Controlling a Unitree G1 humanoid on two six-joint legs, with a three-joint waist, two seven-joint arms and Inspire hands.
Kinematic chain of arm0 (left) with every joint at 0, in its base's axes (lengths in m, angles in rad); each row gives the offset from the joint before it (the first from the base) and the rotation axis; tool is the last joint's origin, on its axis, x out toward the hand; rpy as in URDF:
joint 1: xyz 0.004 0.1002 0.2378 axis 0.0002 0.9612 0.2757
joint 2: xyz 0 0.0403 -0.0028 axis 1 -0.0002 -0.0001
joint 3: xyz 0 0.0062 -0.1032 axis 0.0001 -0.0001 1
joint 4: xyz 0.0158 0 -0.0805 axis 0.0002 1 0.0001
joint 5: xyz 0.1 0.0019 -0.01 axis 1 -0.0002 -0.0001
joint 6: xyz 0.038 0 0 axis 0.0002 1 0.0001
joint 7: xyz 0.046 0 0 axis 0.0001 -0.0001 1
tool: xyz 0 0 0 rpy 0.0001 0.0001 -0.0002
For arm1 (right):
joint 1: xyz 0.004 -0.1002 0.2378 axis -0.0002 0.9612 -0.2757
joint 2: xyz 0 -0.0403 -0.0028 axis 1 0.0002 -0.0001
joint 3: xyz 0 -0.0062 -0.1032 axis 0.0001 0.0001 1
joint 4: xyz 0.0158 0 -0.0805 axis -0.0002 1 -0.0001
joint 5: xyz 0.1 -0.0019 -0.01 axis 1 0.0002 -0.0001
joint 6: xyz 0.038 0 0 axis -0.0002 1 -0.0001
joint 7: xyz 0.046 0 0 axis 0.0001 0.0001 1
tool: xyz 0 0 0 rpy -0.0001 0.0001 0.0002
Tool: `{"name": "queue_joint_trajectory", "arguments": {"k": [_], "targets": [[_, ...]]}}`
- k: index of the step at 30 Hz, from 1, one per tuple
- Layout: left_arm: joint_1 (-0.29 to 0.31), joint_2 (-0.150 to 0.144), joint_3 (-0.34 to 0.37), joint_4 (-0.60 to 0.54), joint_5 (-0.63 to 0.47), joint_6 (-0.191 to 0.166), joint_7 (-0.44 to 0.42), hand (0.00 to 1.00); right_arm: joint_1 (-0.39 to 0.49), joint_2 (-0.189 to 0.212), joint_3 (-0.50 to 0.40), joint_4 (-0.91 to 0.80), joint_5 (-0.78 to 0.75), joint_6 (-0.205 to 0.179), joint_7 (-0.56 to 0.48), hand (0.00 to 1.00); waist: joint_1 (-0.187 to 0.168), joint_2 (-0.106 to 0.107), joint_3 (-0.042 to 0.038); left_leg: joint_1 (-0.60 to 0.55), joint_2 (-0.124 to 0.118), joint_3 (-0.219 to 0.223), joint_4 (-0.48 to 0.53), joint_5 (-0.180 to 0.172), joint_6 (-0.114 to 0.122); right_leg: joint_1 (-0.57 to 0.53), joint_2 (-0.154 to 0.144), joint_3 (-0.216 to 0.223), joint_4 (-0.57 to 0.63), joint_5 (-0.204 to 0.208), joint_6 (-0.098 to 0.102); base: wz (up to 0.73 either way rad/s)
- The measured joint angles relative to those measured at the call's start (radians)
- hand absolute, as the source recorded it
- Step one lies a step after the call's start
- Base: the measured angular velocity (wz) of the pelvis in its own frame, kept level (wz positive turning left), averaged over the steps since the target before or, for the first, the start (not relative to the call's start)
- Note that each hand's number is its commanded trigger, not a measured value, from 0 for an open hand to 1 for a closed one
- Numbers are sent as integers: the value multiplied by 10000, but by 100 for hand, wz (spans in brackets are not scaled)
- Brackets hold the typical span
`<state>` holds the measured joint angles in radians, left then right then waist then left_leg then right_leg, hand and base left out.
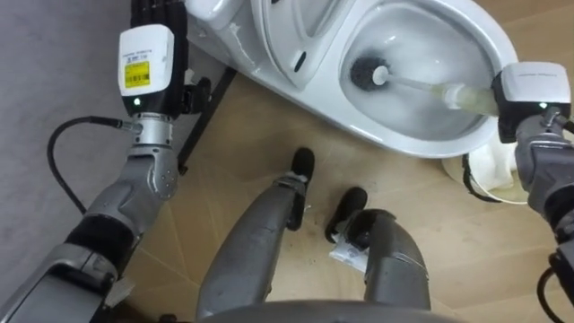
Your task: Brush toilet
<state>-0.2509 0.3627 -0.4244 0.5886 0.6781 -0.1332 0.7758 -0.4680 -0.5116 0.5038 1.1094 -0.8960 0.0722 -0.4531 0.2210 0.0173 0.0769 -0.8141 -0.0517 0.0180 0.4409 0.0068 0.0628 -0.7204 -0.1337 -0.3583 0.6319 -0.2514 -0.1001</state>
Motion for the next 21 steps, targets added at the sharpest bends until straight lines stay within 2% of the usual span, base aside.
{"name": "queue_joint_trajectory", "arguments": {"k": [3, 7, 11, 14, 15, 19, 21], "targets": [[79, 2, -147, -21, -187, 158, 11, 0, 119, 106, 170, -156, -4, 276, -40, 100, -5, 87, -74, 105, 30, 24, -106, -1, 2, 109, 60, 26, -156, 40, -6, -1], [214, 36, -177, -121, -214, 377, 18, 0, 170, 155, 253, -165, 1147, 304, -96, 100, -14, 100, -83, 191, 23, 120, -181, 19, 29, 134, 33, 93, -115, 38, -6, -1], [352, 32, -60, -248, -194, 514, 44, 0, 171, 280, 90, -167, 2151, 291, -120, 100, -215, 102, -87, 191, 19, 115, -183, 23, 36, 131, 13, 95, -92, 37, -8, 0], [476, 5, 23, -397, -161, 710, 50, 0, 146, 320, -615, -468, 2147, 210, -137, 100, -348, 31, -126, 193, -14, 213, -170, 33, 54, 13, -45, 240, 64, 26, 11, -4], [641, -5, 153, -508, -132, 832, 40, 0, 145, 322, -908, -791, 1898, 140, -140, 100, -487, 7, -139, 214, -30, 278, -160, 28, 64, -22, -67, 337, 139, 9, 40, -15], [1202, 22, 726, -684, -65, 985, 13, 0, 206, 379, -1171, -2006, 1060, 142, -179, 100, -910, -261, -301, 339, 16, 553, -120, -35, 87, -47, -81, 546, 253, 18, 51, -15], [1295, 45, 788, -781, -86, 1083, -50, 0, 489, 378, -1265, -2810, 822, 199, -238, 100, -1071, -333, -347, 397, 28, 581, -110, -36, 85, 3, -79, 559, 261, 21, 55, -4]]}}
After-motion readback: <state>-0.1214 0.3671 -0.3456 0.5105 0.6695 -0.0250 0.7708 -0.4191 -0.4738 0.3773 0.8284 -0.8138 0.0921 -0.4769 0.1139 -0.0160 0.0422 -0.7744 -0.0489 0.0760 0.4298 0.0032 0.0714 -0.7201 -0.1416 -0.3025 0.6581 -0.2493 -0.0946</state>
